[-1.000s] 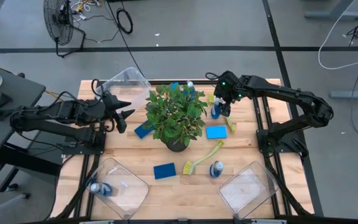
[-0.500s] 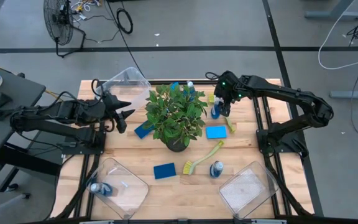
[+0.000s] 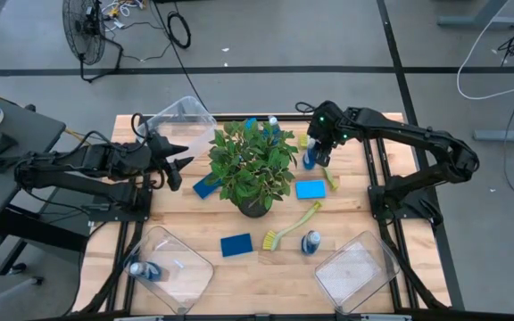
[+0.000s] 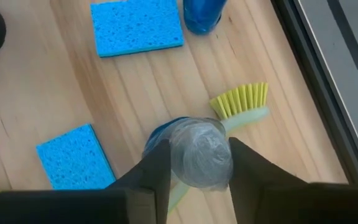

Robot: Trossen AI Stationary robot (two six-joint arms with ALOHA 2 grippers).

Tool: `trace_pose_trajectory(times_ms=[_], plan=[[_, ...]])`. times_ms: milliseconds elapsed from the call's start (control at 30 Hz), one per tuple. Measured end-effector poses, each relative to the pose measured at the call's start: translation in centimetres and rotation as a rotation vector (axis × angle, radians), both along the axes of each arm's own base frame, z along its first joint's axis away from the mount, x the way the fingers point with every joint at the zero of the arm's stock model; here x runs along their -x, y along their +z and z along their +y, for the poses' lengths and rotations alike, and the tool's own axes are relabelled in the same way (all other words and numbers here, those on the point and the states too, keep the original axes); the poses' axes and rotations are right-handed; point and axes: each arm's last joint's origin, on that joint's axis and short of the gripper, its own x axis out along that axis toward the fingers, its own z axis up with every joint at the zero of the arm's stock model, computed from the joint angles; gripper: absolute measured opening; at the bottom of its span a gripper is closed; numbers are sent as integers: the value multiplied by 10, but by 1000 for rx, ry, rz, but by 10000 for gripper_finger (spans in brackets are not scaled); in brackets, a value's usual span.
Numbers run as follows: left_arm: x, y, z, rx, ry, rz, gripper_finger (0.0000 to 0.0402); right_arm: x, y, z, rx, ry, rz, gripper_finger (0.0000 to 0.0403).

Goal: Pick & Place Kitchen Sink Supplies
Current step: Put the blue liquid soap bottle into the bottom left transparent bin

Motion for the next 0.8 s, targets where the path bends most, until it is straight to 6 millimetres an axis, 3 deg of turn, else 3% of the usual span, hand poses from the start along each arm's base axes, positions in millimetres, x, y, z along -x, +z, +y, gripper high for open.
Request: trace_pose_trajectory(times_ms=[300, 800], plan=[[0, 0, 0, 0, -1, 0, 177, 3, 4, 2, -29, -21, -28, 113], [0, 0, 0, -1, -1, -1, 177, 30, 48, 23, 22, -71, -259, 112]])
